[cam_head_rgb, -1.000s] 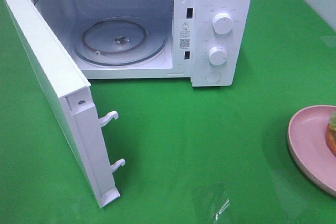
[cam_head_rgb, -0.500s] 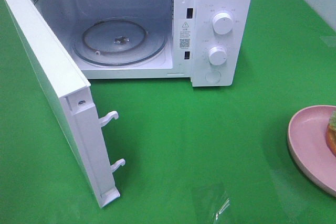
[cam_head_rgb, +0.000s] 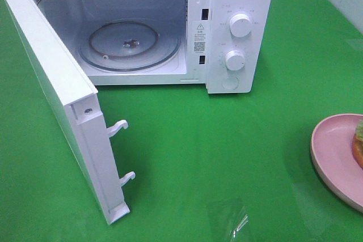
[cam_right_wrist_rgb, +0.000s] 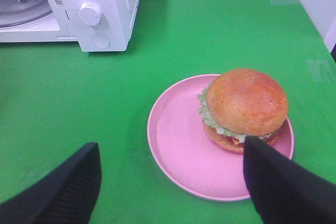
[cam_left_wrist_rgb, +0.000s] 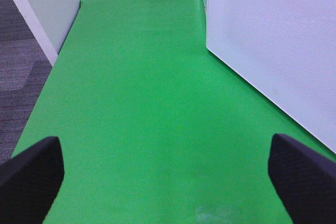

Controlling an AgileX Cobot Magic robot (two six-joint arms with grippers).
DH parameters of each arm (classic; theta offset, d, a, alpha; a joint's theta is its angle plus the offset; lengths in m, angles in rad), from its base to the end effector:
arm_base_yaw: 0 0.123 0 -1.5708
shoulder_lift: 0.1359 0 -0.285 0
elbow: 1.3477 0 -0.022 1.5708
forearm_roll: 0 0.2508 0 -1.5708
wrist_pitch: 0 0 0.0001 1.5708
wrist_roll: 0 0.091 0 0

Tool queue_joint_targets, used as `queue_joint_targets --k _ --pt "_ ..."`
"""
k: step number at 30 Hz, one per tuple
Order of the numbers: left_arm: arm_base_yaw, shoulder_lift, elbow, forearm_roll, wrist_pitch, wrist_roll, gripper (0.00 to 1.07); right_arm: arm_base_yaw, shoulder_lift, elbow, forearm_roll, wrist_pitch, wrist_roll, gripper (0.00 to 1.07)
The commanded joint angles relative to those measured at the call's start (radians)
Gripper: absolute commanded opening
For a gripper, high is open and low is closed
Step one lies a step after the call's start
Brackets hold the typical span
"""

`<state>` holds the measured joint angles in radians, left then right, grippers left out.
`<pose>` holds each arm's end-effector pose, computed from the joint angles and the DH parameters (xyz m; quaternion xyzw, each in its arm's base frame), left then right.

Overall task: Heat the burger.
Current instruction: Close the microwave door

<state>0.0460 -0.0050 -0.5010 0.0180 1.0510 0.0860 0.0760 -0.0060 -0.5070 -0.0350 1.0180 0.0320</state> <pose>-0.0054 0.0012 0.2783 0.0167 0.8489 0.0438 0.5265 -0.0047 -0.0031 0.2827 -0.0180 0.8381 0.0119 0.5452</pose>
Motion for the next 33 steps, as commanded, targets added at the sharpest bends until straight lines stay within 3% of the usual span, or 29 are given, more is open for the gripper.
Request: queue_joint_targets --k 1,29,33 --pt "0.001 -0.017 0.002 0.001 -0.013 0.001 0.98 -0.007 -0.023 0.001 -0.001 -0.016 0.005 0.73" --pt "0.001 -0.017 0.001 -0.024 -0.016 0.000 0.98 -0.007 -0.023 0.001 -0.001 -0.016 0.005 0.73" --pt "0.001 0.002 -0.031 -0.041 -0.110 0.000 0.95 -0.007 -0.023 0.001 -0.001 -0.016 0.005 0.73"
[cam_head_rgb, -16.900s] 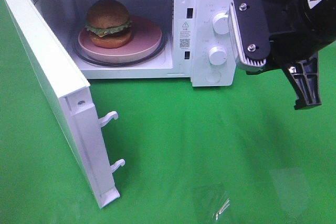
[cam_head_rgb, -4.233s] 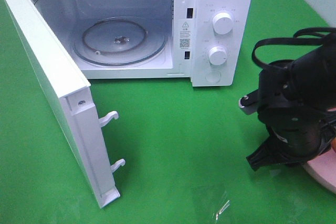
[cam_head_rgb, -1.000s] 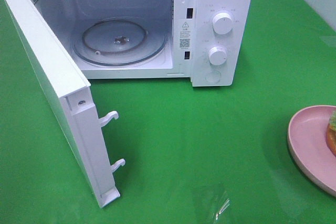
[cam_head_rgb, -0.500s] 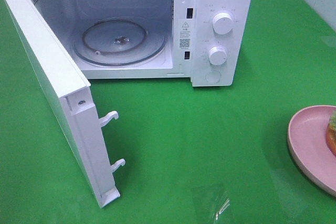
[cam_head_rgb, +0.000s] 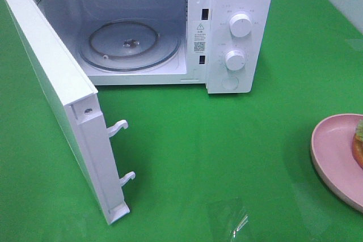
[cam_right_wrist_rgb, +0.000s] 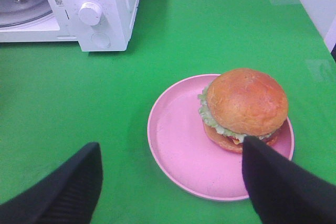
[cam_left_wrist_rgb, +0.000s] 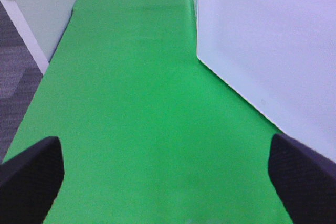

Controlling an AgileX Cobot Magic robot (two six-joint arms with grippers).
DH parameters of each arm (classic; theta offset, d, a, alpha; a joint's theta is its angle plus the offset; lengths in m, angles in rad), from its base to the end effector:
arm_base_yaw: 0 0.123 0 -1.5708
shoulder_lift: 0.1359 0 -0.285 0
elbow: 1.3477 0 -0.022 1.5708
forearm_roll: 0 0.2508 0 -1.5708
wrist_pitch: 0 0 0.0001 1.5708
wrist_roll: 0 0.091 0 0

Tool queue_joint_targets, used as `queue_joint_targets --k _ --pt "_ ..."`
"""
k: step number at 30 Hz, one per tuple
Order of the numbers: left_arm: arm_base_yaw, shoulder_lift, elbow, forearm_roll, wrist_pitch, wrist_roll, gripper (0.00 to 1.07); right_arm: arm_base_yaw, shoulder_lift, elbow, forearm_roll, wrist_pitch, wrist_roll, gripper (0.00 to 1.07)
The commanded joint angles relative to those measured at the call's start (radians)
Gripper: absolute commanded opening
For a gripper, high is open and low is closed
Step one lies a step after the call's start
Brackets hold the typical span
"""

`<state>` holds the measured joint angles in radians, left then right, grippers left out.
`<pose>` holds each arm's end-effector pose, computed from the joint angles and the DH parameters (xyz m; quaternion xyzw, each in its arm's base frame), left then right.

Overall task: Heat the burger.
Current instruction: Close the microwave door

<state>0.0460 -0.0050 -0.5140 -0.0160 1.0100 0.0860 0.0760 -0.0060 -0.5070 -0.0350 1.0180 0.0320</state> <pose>-0.0053 -0.0015 0.2853 0.0169 0.8343 0.0284 0.5503 -0.0047 -0.0031 0.2827 -0.0180 0.8381 0.0119 0.5452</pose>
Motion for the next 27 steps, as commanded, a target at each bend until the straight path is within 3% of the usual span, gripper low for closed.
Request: queue_joint_targets --k 1,4,7,8,9,11,12,13,14,15,16,17,22,24,27 --pt "0.001 0.002 -0.018 -0.007 -0.069 0.000 0.95 -0.007 -0.023 0.001 -0.001 -0.016 0.005 0.73" --pt "0.001 0.056 -0.018 -0.007 -0.153 -0.002 0.83 -0.007 -0.023 0.001 -0.001 -0.016 0.005 0.73" --pt "0.001 0.078 -0.018 -0.007 -0.170 -0.002 0.79 -0.007 -0.023 0.001 -0.001 -0.016 0.005 0.73" --pt "0.001 0.123 -0.018 -0.011 -0.193 -0.002 0.68 -0.007 -0.023 0.001 -0.001 -0.016 0.005 0.73" --pt "0.001 0.123 -0.018 -0.011 -0.193 -0.002 0.68 -0.007 -0.023 0.001 -0.001 -0.016 0.005 0.73" --pt "0.001 0.233 -0.018 -0.015 -0.252 -0.002 0.45 -0.007 -0.023 0.001 -0.001 -0.016 0.005 0.73" --pt "0.001 0.233 -0.018 -0.015 -0.252 -0.002 0.45 -0.007 -0.023 0.001 -0.001 -0.016 0.005 0.73" --pt "0.001 0.288 -0.018 -0.025 -0.285 -0.003 0.27 -0.007 -0.023 0.001 -0.001 -0.016 0.005 0.73" --pt "0.001 0.288 -0.018 -0.025 -0.285 -0.003 0.27 -0.007 -0.023 0.001 -0.001 -0.016 0.005 0.73" --pt "0.001 0.345 -0.018 -0.062 -0.319 -0.003 0.07 -0.007 -0.023 0.001 -0.001 -0.016 0.005 0.73" --pt "0.001 0.345 -0.018 -0.062 -0.319 -0.003 0.07 -0.007 -0.023 0.001 -0.001 -0.016 0.005 0.73" --pt "0.001 0.399 -0.012 -0.099 -0.382 0.003 0.00 -0.007 -0.023 0.001 -0.001 -0.016 0.005 0.73" --pt "0.001 0.477 0.026 -0.122 -0.557 0.045 0.00 -0.007 -0.023 0.001 -0.001 -0.016 0.005 0.73" --pt "0.001 0.536 0.073 -0.124 -0.730 0.086 0.00 -0.007 -0.023 0.001 -0.001 -0.016 0.005 0.73" --pt "0.001 0.571 0.116 -0.131 -0.840 0.103 0.00 -0.007 -0.023 0.001 -0.001 -0.016 0.005 0.73"
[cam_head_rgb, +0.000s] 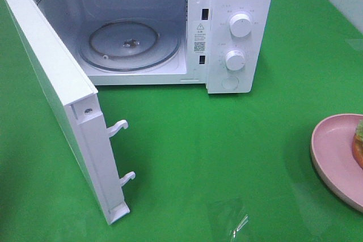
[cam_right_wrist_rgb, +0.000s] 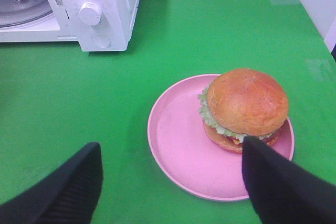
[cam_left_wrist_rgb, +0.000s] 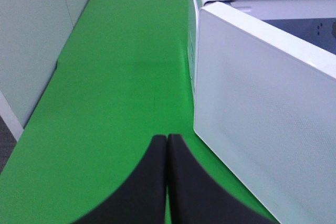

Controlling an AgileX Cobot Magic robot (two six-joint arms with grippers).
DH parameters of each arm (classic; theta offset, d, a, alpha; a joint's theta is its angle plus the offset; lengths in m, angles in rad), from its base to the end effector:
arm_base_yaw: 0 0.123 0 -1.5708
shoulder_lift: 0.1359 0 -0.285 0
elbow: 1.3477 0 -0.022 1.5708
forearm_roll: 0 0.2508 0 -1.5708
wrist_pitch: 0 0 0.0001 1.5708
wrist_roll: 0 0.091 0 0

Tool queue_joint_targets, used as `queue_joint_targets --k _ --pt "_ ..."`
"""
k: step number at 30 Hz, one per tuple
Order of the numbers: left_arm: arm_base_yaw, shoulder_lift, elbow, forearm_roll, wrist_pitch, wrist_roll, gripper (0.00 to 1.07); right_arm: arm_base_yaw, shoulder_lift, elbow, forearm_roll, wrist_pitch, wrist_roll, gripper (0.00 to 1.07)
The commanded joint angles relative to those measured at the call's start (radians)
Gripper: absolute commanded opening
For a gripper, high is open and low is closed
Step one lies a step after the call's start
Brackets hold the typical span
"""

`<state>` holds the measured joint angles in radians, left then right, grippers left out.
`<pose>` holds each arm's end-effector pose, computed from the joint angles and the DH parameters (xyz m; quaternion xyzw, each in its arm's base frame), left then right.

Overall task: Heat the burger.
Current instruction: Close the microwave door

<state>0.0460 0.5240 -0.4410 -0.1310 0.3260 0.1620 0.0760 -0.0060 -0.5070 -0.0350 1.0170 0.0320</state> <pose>0.1119 0.0013 0.2921 0.0089 0.8104 0.0076 0.5858 -0.0047 -0.0031 0.2828 -0.0180 0.8378 0.0120 0.5456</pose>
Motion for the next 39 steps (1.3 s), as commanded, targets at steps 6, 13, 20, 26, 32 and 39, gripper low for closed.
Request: queue_joint_targets --k 6,13,20,26,32,39 --pt "0.001 0.204 0.176 -0.014 -0.537 0.030 0.00 -0.007 -0.023 0.001 -0.001 -0.015 0.005 0.73" --pt "0.001 0.367 0.207 0.081 -0.764 -0.011 0.00 -0.007 -0.023 0.001 -0.001 -0.015 0.005 0.73" --pt "-0.002 0.575 0.207 0.340 -1.021 -0.228 0.00 -0.007 -0.023 0.001 -0.001 -0.015 0.005 0.73" --pt "-0.003 0.759 0.201 0.470 -1.197 -0.320 0.00 -0.007 -0.023 0.001 -0.001 -0.015 0.005 0.73" --pt "-0.104 0.849 0.146 0.485 -1.192 -0.333 0.00 -0.007 -0.023 0.001 -0.001 -0.015 0.005 0.73" --pt "-0.209 0.953 0.093 0.447 -1.194 -0.318 0.00 -0.007 -0.023 0.001 -0.001 -0.015 0.005 0.73"
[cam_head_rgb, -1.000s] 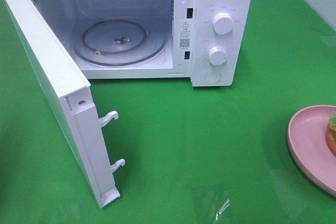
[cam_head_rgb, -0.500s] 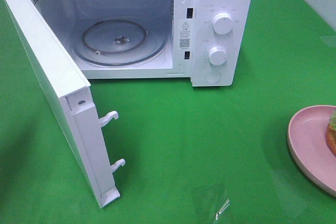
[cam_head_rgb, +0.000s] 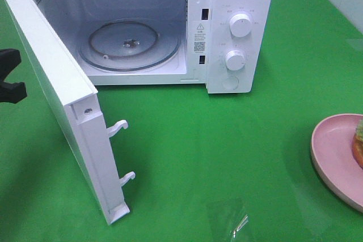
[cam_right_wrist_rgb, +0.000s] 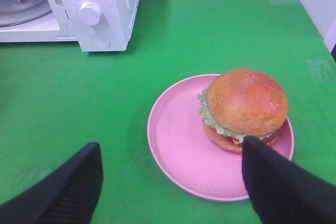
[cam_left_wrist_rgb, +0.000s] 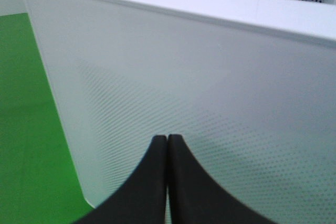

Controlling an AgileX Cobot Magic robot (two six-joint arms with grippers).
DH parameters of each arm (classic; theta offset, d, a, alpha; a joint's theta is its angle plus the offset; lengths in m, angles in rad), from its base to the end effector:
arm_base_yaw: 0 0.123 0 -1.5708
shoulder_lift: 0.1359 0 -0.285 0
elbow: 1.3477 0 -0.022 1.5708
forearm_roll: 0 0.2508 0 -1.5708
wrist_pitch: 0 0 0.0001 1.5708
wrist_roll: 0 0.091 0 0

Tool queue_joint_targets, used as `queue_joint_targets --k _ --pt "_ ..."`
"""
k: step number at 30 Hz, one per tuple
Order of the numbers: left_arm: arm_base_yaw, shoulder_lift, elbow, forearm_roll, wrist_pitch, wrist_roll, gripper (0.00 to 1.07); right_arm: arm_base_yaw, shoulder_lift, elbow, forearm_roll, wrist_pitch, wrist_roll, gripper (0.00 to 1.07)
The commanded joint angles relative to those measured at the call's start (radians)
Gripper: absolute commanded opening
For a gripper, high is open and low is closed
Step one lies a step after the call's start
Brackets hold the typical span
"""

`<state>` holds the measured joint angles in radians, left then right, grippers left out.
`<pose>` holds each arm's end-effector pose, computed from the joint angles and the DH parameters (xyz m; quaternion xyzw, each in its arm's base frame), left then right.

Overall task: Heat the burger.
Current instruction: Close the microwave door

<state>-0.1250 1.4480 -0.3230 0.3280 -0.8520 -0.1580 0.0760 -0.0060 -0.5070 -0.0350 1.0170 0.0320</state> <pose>0.2318 -0.0513 0.1844 0.1486 0.7619 -0.1145 0.6199 -0.0047 -0.0031 0.2828 -0.0180 0.8378 0.0120 0.5456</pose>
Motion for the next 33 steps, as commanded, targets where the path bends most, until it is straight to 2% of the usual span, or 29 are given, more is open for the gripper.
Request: queue_joint_targets --k 1,4,16,19,22,24,31,33 --pt "-0.038 0.029 -0.025 -0.012 -0.016 0.002 0.00 -0.007 -0.023 0.001 -0.001 -0.015 0.005 0.73" --pt "-0.101 0.089 -0.070 -0.015 -0.015 0.002 0.00 -0.007 -0.023 0.001 -0.001 -0.015 0.005 0.73" --pt "-0.240 0.213 -0.189 -0.066 -0.006 0.025 0.00 -0.007 -0.023 0.001 -0.001 -0.015 0.005 0.70" --pt "-0.291 0.253 -0.228 -0.135 -0.005 0.052 0.00 -0.007 -0.023 0.001 -0.001 -0.015 0.005 0.70" --pt "-0.311 0.268 -0.246 -0.161 -0.001 0.072 0.00 -0.007 -0.023 0.001 -0.001 -0.015 0.005 0.70" --pt "-0.357 0.308 -0.287 -0.223 0.001 0.107 0.00 -0.007 -0.023 0.001 -0.001 -0.015 0.005 0.70" --pt "-0.392 0.347 -0.344 -0.273 0.014 0.109 0.00 -0.007 -0.023 0.001 -0.001 -0.015 0.005 0.70" --pt "-0.412 0.377 -0.407 -0.273 0.057 0.110 0.00 -0.007 -0.023 0.001 -0.001 -0.015 0.005 0.70"
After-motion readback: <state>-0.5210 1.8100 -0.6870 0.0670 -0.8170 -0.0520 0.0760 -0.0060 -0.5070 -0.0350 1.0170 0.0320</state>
